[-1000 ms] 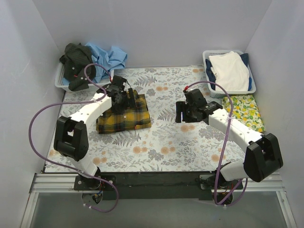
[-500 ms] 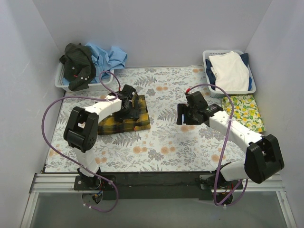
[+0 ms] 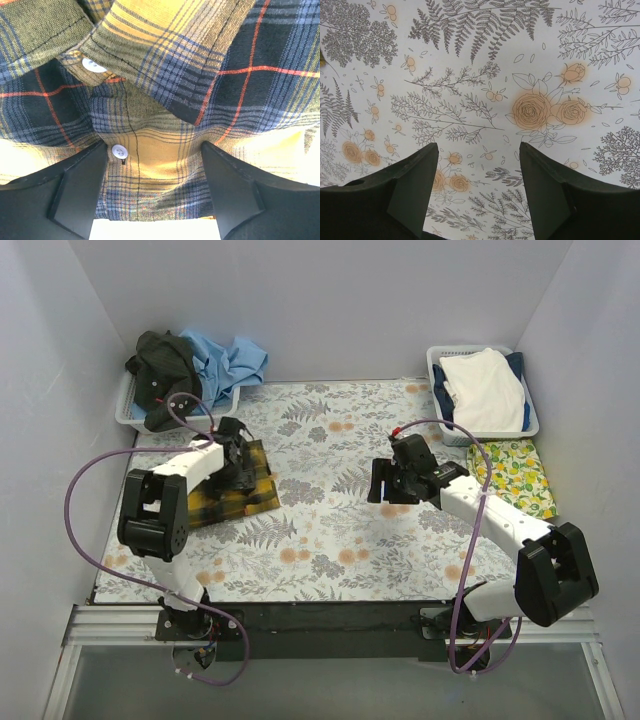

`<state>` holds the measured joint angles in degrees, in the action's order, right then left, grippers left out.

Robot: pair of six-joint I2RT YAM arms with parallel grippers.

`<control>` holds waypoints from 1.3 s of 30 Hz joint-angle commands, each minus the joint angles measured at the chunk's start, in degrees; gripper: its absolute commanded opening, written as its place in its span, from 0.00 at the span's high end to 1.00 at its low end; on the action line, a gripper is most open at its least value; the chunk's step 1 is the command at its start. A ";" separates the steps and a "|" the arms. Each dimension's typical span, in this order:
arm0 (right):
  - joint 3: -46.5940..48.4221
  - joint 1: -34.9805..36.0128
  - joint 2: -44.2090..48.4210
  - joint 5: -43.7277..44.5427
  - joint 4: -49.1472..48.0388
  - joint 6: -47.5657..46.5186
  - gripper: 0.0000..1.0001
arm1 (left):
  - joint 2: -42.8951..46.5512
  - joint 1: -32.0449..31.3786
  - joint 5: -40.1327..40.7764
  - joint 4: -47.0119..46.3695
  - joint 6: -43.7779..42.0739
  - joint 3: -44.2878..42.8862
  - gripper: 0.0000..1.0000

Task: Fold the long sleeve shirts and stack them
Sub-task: Neatly place the folded shirt to the corner

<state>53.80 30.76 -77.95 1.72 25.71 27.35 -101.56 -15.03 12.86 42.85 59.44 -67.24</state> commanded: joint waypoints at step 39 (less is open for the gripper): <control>5.09 -0.35 -2.38 -3.47 0.30 -5.38 0.28 | -2.68 -5.36 -14.44 -12.16 10.87 -12.92 0.15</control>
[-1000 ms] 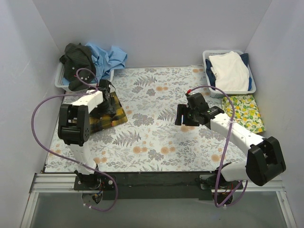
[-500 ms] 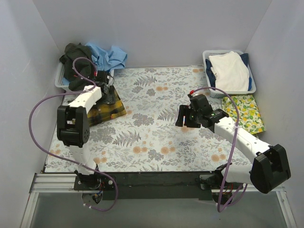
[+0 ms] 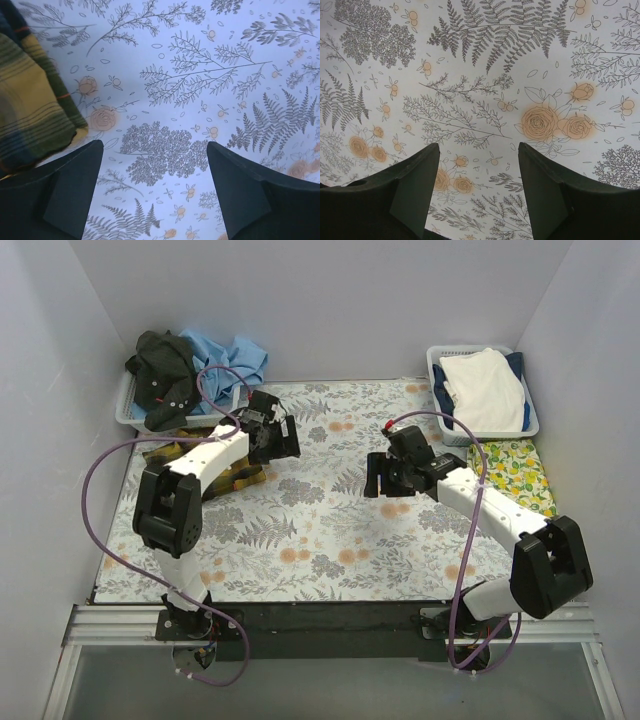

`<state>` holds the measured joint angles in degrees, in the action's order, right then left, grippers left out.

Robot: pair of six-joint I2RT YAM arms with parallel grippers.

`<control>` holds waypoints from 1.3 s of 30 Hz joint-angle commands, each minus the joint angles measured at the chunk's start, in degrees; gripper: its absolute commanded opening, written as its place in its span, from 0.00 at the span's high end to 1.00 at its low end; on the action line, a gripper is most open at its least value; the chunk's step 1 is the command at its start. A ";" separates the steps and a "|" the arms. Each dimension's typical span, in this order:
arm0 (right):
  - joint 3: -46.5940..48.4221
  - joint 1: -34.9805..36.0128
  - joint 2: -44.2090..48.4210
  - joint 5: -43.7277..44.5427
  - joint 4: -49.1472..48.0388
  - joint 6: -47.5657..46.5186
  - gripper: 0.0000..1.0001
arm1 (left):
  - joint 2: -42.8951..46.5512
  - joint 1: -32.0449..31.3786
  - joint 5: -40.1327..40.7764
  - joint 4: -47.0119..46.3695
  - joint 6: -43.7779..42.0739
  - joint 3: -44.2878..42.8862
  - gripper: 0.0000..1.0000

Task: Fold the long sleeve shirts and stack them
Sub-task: Neatly place the folded shirt to the corner

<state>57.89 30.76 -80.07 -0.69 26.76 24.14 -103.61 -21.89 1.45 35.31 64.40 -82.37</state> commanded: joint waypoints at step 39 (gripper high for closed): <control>-8.23 -1.06 4.22 -6.69 -4.26 -0.41 0.29 | 5.33 1.32 15.60 -1.03 10.83 23.12 0.16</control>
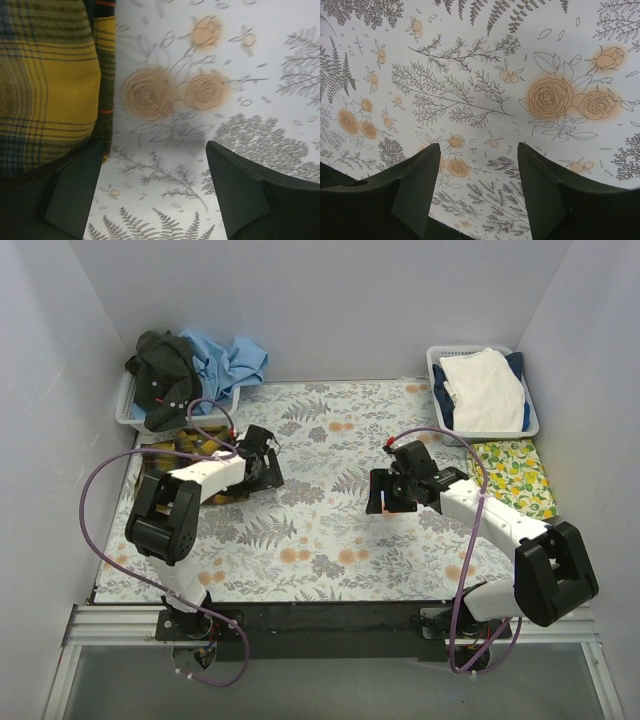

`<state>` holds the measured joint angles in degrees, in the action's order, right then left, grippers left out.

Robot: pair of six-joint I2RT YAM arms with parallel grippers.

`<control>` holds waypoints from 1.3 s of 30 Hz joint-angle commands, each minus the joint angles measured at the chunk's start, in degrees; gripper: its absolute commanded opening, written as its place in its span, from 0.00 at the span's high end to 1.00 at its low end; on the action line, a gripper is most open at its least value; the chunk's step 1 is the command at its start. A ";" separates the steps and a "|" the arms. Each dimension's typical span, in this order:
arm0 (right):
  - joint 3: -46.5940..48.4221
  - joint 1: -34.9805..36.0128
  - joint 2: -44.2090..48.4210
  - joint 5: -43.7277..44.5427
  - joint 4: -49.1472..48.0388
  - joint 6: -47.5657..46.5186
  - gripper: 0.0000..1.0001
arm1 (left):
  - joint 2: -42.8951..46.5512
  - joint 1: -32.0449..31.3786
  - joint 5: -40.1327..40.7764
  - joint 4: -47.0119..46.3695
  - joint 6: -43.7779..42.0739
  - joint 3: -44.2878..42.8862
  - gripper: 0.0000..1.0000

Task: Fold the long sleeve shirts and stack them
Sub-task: Neatly place the folded shirt to the corner

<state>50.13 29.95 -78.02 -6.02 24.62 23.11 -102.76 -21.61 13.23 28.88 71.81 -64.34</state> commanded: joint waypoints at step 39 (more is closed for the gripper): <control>-3.20 -0.33 5.95 -1.01 -1.86 1.06 0.29 | -9.13 8.15 -0.93 -1.46 -1.31 -12.66 0.15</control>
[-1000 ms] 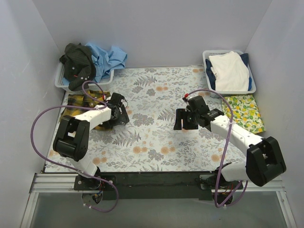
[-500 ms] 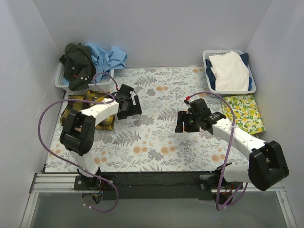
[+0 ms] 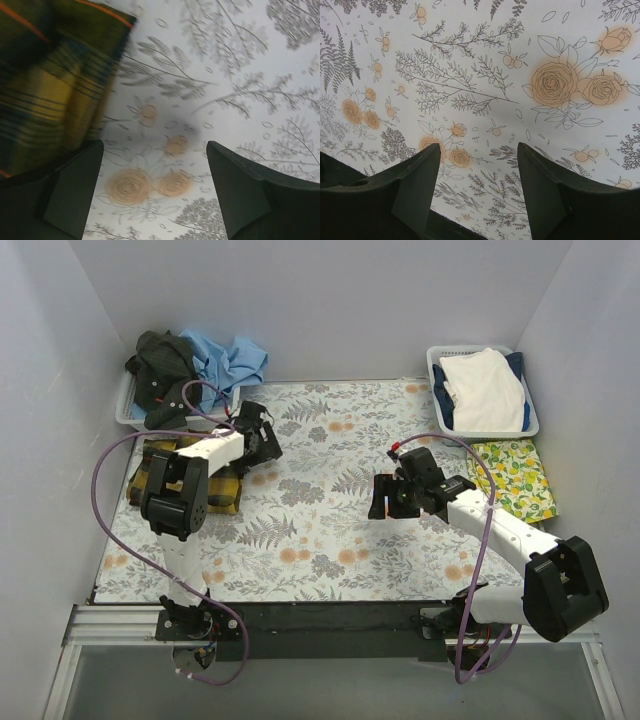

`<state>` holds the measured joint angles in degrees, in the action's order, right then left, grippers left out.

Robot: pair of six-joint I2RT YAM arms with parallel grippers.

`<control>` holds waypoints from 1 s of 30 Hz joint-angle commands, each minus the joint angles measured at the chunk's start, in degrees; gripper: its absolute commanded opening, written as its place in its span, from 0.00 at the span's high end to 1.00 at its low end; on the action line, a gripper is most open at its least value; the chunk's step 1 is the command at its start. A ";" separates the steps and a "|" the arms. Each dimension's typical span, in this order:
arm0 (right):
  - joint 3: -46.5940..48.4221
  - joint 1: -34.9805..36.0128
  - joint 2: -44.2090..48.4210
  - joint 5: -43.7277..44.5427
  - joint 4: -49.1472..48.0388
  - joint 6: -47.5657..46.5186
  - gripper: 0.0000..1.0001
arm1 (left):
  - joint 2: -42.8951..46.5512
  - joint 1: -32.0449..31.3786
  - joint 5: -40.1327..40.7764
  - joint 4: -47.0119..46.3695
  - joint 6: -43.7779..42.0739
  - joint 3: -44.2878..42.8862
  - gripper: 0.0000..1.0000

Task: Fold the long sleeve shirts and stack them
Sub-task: Neatly place the folded shirt to the corner

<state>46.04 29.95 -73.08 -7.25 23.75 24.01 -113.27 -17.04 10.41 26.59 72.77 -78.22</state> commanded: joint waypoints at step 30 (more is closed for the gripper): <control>7.30 -0.25 -1.01 5.57 -0.63 -5.81 0.28 | 29.04 2.98 -7.96 4.08 -6.86 6.75 0.02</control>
<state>49.45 29.95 -74.41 -4.54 23.81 21.80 -94.26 -12.40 3.11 28.84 65.67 -73.76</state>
